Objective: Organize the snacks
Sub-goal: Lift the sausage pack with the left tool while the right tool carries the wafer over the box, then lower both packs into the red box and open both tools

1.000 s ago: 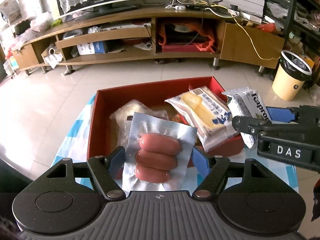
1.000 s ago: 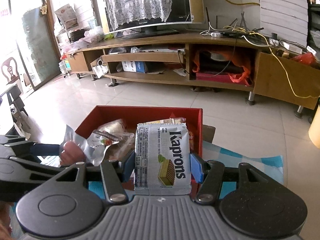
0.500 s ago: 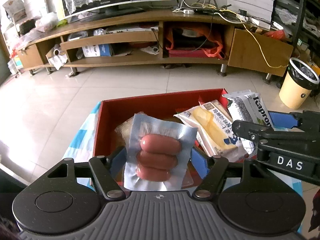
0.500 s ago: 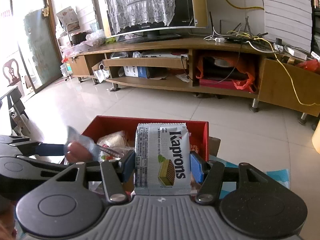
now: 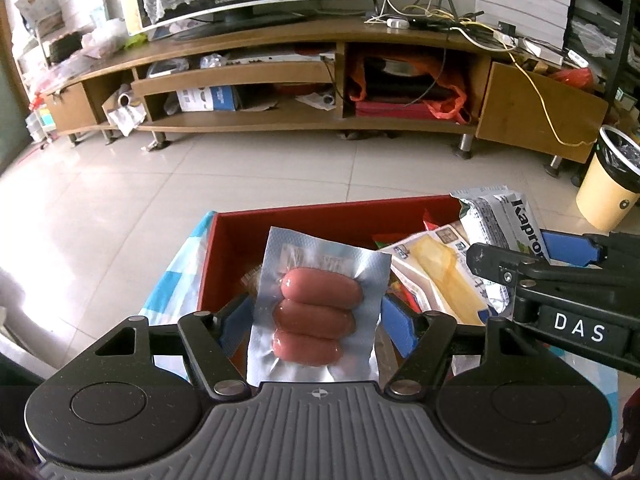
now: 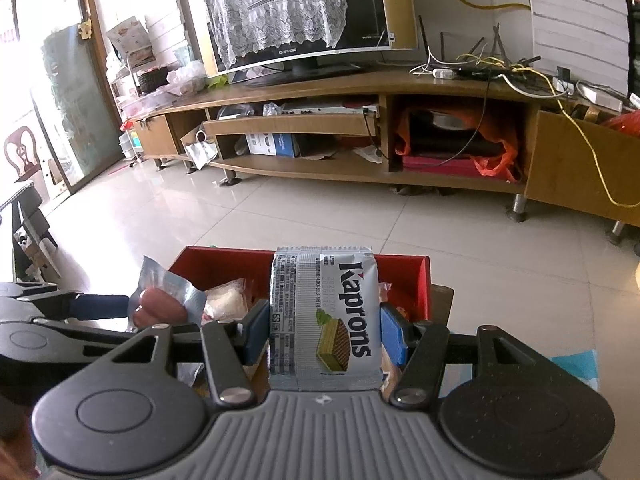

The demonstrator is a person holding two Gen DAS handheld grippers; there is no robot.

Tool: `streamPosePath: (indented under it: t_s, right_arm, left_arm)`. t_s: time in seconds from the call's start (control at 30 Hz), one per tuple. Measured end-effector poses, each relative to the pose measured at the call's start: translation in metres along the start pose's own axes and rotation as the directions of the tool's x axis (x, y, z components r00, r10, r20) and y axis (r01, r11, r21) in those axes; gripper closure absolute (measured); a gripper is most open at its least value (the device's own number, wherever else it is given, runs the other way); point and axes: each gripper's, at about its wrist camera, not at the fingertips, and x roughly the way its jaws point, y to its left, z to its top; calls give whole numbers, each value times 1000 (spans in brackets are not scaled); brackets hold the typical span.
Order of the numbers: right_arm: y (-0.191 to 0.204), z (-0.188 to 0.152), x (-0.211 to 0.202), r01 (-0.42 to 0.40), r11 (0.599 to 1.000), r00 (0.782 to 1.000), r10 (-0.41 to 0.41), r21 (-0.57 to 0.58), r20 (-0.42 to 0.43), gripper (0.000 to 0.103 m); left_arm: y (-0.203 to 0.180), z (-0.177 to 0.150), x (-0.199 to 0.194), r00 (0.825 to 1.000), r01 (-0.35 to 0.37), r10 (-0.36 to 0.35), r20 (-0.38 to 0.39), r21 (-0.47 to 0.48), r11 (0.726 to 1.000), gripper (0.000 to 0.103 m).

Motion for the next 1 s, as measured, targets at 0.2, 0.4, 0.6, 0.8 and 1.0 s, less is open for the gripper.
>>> streamPosePath:
  t_s: [0.2,0.4,0.6,0.8,1.0]
  right_arm:
    - [-3,3,17,-11,1000,1000,11,18,-29,46]
    - [-6,4,33,-8,1000,998,9,17,-56,46]
    - [-8,3,45,-6,1000,997,7,16,-77,46]
    - [-7,2,55,-11,1000,996,12,20,-90,46]
    - [-8,1,60,-11,1000,996,12,19,-90,46]
  left_arm:
    - [3,3,14,1000,-9,8,-25,-17,1000,27]
    - [4,5,28,999,-15,14,-48,-17,1000,28]
    - [5,6,39,997,-28,27,-68,-14,999,28]
    - [4,7,48,996,-51,50,-74,-5,999,28]
    - [4,8,51,995,-61,60,-75,-5,998,28]
